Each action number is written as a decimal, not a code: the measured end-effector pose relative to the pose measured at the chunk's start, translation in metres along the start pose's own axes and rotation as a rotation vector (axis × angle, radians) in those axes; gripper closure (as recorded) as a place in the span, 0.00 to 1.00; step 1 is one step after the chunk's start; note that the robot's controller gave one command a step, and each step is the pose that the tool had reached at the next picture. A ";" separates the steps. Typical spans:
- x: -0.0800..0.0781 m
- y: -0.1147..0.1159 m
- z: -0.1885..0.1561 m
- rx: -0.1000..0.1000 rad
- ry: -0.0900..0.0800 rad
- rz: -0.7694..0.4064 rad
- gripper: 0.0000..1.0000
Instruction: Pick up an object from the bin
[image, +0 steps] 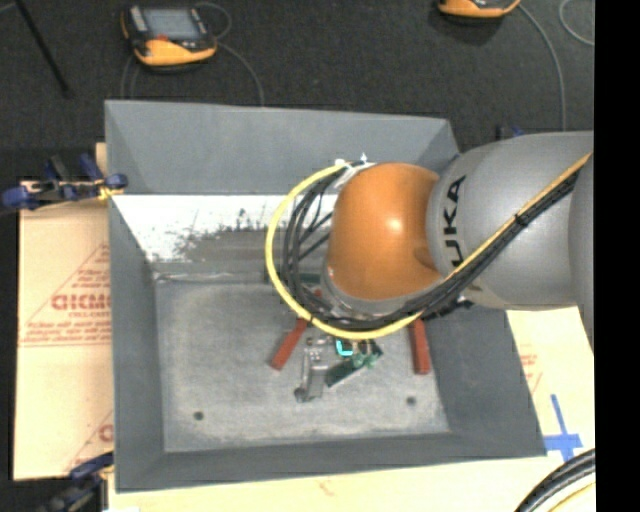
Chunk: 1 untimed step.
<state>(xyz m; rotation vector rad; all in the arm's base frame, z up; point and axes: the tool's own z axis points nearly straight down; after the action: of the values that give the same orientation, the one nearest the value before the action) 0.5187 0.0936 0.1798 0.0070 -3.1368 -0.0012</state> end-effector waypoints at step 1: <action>-0.002 0.000 -0.004 -0.001 -0.007 0.002 0.00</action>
Offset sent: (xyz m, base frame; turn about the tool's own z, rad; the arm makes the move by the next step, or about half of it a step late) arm 0.0764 -0.0445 -0.0892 -0.1778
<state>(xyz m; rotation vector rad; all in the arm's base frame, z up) 0.5205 0.0932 0.1836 0.0031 -3.1443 -0.0024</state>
